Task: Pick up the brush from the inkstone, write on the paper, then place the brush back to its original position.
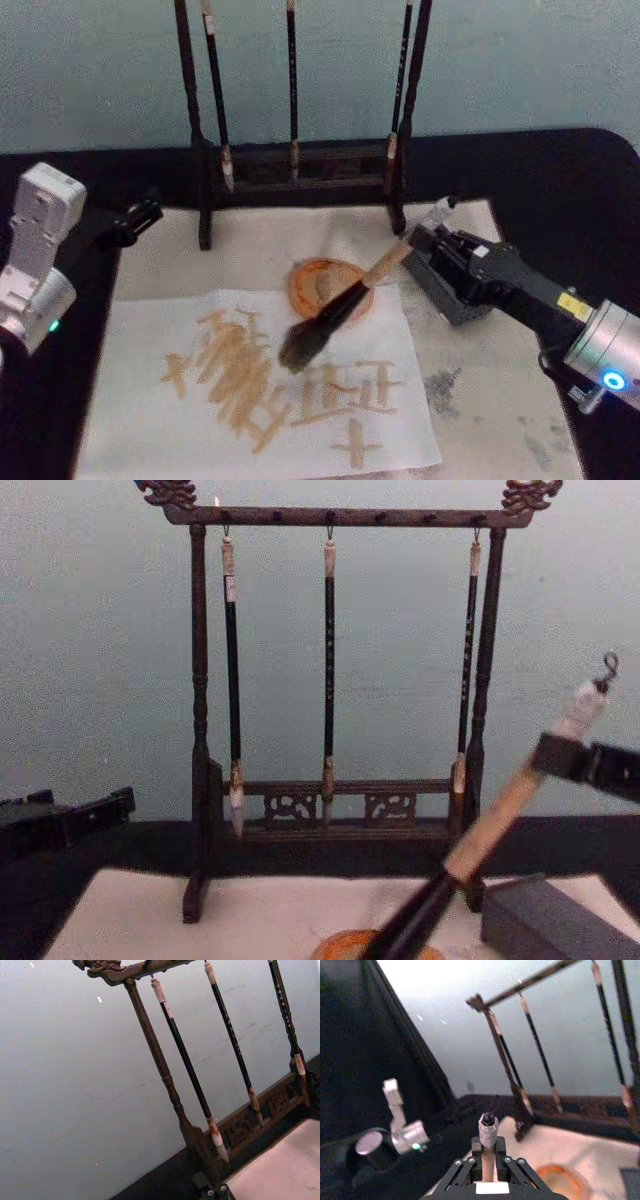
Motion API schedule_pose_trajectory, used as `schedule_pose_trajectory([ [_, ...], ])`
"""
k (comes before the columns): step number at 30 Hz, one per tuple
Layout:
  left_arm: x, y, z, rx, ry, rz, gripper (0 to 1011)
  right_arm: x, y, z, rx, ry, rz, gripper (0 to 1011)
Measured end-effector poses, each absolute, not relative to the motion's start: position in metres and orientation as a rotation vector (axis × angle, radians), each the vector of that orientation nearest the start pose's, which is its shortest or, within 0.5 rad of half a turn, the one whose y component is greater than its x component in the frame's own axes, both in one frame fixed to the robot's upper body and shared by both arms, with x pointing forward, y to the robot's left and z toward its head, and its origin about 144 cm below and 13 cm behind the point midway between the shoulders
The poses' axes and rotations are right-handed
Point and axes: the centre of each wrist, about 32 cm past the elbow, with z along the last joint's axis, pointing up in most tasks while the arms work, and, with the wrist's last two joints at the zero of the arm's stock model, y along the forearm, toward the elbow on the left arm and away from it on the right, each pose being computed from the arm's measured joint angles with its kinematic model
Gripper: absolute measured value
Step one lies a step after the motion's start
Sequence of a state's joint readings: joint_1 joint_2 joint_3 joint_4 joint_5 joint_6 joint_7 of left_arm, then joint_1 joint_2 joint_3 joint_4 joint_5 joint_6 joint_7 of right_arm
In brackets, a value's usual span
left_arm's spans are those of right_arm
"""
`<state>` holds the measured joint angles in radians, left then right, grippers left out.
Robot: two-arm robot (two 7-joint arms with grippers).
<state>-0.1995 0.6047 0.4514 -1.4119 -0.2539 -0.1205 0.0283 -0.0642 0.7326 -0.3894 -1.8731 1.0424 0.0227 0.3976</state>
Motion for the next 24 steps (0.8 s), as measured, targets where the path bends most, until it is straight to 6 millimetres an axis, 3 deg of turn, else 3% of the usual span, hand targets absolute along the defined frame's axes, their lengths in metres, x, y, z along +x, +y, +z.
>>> schedule_pose_trajectory([
  [12, 0.489, 0.31, 1.14, 0.304, -0.285, 1.248, 1002, 0.424, -0.248, 1.184, 0.254, 0.394, -0.599, 156],
  [24, 0.489, 0.31, 1.14, 0.304, -0.285, 1.248, 1002, 0.433, -0.24, 1.168, 0.193, 0.415, -0.617, 156],
])
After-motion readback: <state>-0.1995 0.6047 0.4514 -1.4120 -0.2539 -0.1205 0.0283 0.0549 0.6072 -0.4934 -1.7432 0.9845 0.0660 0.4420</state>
